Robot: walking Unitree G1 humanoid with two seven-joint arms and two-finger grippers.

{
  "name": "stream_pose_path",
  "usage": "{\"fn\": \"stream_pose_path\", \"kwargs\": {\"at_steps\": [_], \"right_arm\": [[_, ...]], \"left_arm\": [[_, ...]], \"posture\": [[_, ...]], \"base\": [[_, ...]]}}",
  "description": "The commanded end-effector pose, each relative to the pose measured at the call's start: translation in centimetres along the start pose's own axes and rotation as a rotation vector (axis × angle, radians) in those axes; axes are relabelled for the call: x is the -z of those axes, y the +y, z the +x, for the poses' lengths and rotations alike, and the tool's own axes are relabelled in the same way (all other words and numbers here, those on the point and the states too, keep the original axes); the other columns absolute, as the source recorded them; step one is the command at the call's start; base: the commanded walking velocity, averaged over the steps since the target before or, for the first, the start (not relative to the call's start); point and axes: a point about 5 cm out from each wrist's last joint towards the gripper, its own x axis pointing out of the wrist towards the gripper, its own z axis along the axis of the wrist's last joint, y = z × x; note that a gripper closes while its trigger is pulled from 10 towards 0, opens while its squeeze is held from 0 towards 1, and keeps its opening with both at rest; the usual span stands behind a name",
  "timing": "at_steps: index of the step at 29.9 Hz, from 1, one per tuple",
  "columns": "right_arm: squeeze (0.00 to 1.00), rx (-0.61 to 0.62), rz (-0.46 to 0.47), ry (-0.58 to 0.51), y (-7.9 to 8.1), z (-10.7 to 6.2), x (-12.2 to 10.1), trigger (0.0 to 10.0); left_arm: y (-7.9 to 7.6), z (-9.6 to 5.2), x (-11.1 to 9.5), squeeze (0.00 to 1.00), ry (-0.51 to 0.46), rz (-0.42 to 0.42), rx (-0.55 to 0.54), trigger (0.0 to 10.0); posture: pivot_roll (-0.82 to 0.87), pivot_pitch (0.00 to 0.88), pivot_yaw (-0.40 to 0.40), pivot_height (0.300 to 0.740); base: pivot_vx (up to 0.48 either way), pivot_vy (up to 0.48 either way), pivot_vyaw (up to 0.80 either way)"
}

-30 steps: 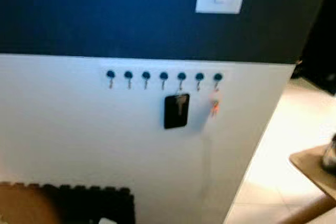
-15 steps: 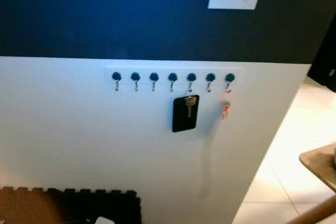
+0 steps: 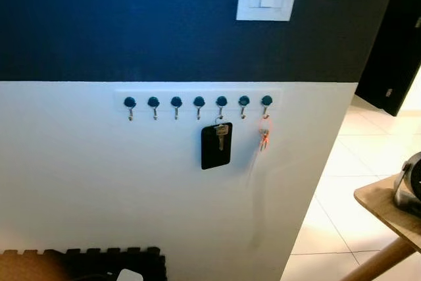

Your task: Hang keys on a hook

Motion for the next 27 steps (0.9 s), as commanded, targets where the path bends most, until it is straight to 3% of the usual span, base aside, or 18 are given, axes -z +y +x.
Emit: {"fn": "stream_pose_path", "kwargs": {"at_steps": [1, 8, 21, 27], "right_arm": [[0.00, 0.016, 0.023, -0.011, -0.1, 0.1, -0.2, 10.0], [0.00, 0.020, 0.022, -0.006, -0.3, -0.1, 0.2, 10.0], [0.00, 0.035, 0.019, 0.012, -0.7, -0.4, 0.9, 10.0], [0.00, 0.034, 0.014, 0.010, -1.0, -0.4, 0.7, 10.0]], "left_arm": [[-0.3, 0.0, 0.0, 0.00, -0.011, 0.002, 0.021, 10.0], [-0.6, -0.1, 0.2, 0.00, -0.010, 0.002, 0.040, 10.0], [0.0, -0.3, 0.3, 0.00, -0.014, -0.017, 0.022, 10.0], [-0.5, 0.1, -0.2, 0.00, -0.006, -0.024, 0.026, 10.0]], "posture": [[0.06, 0.006, 0.010, 0.740], [0.07, 0.011, 0.011, 0.740], [0.04, 0.008, 0.009, 0.740], [0.06, 0.003, -0.011, 0.740]], "base": [[0.000, -0.480, 0.00], [0.000, -0.466, 0.00], [0.000, 0.000, 0.00], [0.000, 0.000, 0.00]]}}
